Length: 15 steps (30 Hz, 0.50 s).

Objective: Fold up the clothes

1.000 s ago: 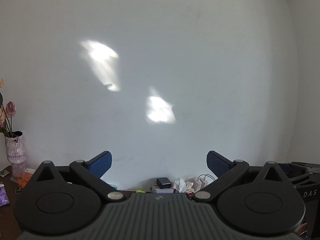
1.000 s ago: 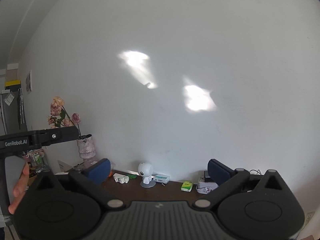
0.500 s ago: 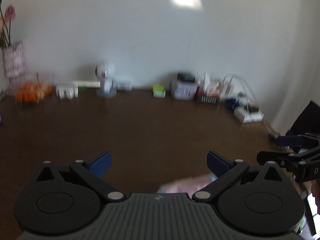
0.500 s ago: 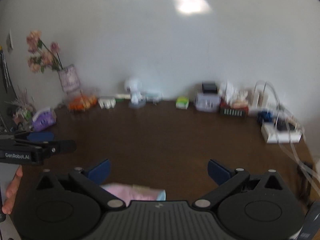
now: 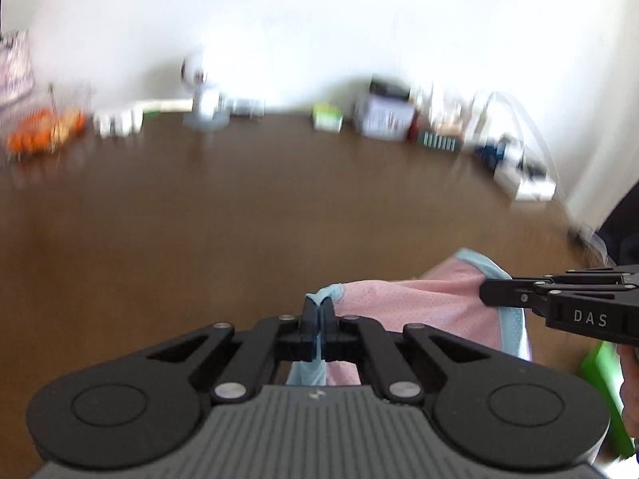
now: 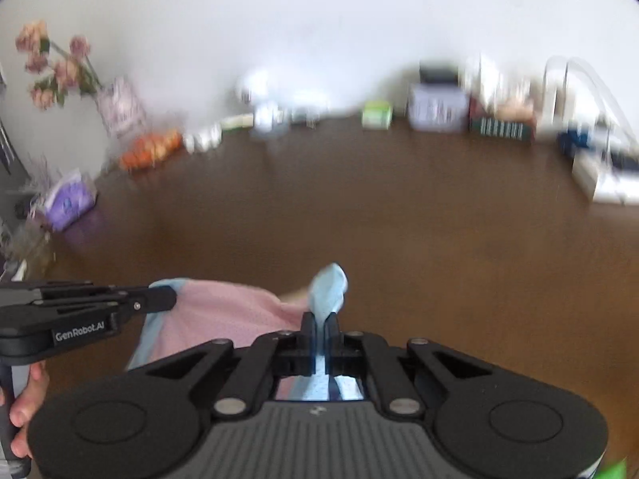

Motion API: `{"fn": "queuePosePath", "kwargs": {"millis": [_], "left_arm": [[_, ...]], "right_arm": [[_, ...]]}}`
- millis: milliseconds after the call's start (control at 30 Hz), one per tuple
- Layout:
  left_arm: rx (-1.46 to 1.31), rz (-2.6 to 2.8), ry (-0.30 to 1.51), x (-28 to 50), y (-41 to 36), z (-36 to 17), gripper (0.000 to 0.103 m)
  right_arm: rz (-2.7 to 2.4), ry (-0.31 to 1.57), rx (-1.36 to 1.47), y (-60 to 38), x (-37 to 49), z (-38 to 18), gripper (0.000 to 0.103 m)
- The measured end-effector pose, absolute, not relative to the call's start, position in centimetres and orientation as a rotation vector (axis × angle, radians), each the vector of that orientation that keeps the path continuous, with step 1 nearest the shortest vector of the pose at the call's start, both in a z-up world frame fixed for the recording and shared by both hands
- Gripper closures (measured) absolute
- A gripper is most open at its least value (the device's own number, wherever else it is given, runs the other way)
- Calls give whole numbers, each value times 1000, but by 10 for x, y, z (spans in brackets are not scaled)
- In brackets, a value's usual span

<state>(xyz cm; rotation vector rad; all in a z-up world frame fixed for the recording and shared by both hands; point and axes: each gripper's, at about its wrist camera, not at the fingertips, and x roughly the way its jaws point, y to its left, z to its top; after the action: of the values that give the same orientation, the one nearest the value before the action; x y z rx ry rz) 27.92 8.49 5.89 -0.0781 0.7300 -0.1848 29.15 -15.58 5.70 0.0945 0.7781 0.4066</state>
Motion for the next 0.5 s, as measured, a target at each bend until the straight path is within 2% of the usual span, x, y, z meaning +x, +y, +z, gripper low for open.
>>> {"fn": "queuePosePath", "kwargs": {"millis": [167,267,367,467,500], "left_arm": [[-67,-209,403,279,83,204,102],[-51,-237,277,262,78,263,102],[-30,-244,237,245,78,281,102],[-9,-241,260,234,80,273,101],[13,-242,292,229,80,264,92]], "right_arm": [[401,495,78,-167,299,194,101],[398,358,33,-168,280,260,101],[400,291,12,-170,263,295,101],[396,288,10,-174,250,297,100],[383,303,9,-176,245,291,99]]}}
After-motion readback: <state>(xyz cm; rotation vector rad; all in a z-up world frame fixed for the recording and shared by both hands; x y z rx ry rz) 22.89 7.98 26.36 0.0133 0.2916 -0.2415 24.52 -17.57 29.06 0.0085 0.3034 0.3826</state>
